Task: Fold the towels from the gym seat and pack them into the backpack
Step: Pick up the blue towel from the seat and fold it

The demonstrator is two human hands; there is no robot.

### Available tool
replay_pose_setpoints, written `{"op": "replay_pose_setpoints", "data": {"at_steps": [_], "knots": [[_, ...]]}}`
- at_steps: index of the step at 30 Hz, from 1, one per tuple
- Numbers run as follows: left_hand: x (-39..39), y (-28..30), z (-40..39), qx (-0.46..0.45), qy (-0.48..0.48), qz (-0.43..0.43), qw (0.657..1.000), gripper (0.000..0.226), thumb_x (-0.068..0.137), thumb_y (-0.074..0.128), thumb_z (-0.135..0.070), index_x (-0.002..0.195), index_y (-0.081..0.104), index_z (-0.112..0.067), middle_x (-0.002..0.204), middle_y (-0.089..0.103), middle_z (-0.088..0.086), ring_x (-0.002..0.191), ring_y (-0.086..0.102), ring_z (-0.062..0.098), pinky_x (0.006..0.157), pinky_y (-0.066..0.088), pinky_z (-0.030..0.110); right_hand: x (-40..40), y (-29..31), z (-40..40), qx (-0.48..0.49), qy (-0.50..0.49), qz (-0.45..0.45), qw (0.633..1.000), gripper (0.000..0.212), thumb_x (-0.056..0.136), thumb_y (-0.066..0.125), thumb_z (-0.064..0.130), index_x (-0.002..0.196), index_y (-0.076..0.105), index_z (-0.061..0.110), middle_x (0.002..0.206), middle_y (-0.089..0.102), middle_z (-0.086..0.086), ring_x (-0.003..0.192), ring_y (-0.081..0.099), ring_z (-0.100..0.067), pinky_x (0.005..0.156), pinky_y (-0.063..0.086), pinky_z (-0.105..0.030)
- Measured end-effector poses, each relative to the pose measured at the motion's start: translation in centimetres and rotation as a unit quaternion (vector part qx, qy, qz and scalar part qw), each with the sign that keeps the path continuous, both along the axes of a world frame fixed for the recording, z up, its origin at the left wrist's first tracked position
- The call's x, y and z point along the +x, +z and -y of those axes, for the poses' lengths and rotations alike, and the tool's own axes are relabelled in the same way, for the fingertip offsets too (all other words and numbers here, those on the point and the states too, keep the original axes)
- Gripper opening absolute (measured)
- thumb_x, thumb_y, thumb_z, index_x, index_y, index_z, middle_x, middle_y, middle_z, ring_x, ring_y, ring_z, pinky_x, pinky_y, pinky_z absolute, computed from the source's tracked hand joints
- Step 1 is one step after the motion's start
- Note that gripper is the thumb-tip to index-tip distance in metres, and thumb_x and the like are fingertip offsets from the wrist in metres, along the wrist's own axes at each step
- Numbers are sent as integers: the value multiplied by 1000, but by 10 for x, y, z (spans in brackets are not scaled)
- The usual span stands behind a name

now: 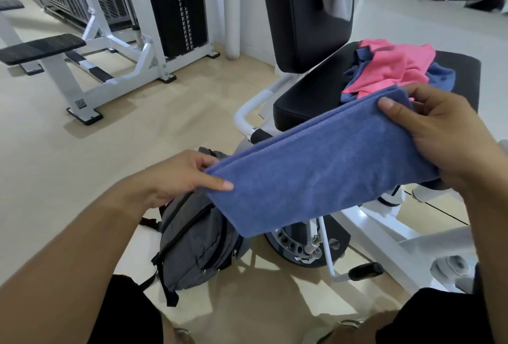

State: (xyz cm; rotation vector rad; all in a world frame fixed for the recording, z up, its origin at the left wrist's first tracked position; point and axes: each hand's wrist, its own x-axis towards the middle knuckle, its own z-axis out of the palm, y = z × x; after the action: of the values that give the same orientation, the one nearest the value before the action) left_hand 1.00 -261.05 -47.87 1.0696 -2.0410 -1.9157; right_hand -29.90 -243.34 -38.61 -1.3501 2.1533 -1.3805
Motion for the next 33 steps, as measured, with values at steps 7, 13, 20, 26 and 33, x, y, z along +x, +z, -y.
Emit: {"op": "replay_pose_setpoints", "data": {"at_steps": [7,13,20,26,33], "knots": [[-15,16,2,73,302,-164,936,23,89,74,-34,79,60,-20,82,65,-1,71,62,15,66,52,29,11,-9,8,-64,-82,62,993,16,94,67,34,79,73,34,75,69,15,77,58,-7,79,48,-33],[-31,64,-44,-94,273,-261,921,39,80,77,-38,69,46,-15,70,47,10,63,45,20,53,42,28,78,-8,14,-105,16,42,993,13,97,66,21,86,69,15,72,65,9,64,53,2,63,43,-12],[-43,70,-79,-165,211,-233,935,41,73,76,-41,68,48,-13,57,53,3,51,52,13,47,44,24,131,-23,21,-36,143,103,984,14,98,66,29,90,75,23,83,76,3,79,73,-14,72,58,-36],[-39,61,-79,-50,210,-240,947,40,71,76,-37,73,50,-6,71,60,19,59,66,22,48,56,30,131,-27,23,-10,142,88,986,14,97,65,33,96,77,25,86,77,9,79,73,-7,75,60,-34],[-31,60,-74,50,200,-237,949,41,78,64,-50,86,60,-10,83,65,12,73,68,26,58,60,37,132,-33,15,121,196,-49,972,57,75,80,45,127,57,44,118,66,20,109,64,1,91,56,-35]]}}
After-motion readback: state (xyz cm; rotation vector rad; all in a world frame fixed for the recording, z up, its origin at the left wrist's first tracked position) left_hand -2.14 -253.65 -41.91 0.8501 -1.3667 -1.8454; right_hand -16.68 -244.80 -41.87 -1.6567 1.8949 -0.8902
